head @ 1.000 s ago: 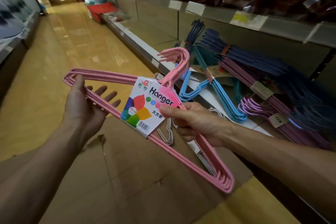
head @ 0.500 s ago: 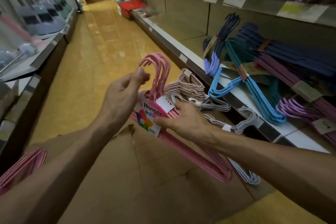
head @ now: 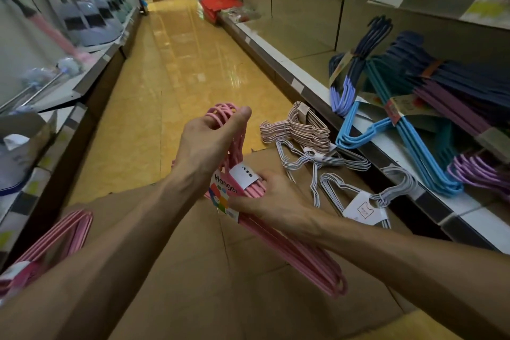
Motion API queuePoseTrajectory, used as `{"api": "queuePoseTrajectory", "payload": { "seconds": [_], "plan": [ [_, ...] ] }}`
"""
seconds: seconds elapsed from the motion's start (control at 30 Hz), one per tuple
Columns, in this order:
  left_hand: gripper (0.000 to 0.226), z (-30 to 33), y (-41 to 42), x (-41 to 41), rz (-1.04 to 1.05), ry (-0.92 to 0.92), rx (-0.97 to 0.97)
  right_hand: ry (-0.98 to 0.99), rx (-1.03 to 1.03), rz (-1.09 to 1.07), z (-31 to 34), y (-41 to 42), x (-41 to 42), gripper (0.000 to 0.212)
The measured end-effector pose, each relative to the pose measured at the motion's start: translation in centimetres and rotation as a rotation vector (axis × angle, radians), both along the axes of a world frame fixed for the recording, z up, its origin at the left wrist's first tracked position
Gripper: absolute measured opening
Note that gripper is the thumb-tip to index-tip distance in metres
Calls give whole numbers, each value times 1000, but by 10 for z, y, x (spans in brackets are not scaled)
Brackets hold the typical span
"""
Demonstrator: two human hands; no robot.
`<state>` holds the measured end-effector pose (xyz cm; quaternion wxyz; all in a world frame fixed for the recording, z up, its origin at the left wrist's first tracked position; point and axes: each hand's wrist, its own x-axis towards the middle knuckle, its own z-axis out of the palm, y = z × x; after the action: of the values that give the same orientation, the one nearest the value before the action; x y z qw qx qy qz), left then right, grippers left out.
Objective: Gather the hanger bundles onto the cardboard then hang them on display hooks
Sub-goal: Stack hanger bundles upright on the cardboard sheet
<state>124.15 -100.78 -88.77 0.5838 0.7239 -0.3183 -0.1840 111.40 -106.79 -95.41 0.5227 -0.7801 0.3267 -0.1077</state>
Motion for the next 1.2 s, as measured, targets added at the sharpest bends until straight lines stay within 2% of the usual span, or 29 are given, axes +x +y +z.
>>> {"api": "queuePoseTrajectory", "payload": {
  "seconds": [0.13,0.27,0.4,0.6,0.77,0.9,1.2],
  "plan": [
    [40,-7,7,12,57,111,-65,0,41,34,-3,0,3,77],
    [25,-12,10,19,76,209,-130,27,53,80,-5,2,5,78],
    [15,-14,12,23,68,215,-123,34,149,174,-6,8,8,83],
    [23,-21,29,36,33,217,-115,13,159,235,-8,13,11,69],
    [23,-18,53,50,100,310,-141,57,131,250,-13,17,21,45],
    [26,-20,77,66,169,361,-151,127,14,245,-27,19,35,33],
    [13,-33,142,102,313,381,-212,328,-303,437,-60,52,81,31]
  ]
}}
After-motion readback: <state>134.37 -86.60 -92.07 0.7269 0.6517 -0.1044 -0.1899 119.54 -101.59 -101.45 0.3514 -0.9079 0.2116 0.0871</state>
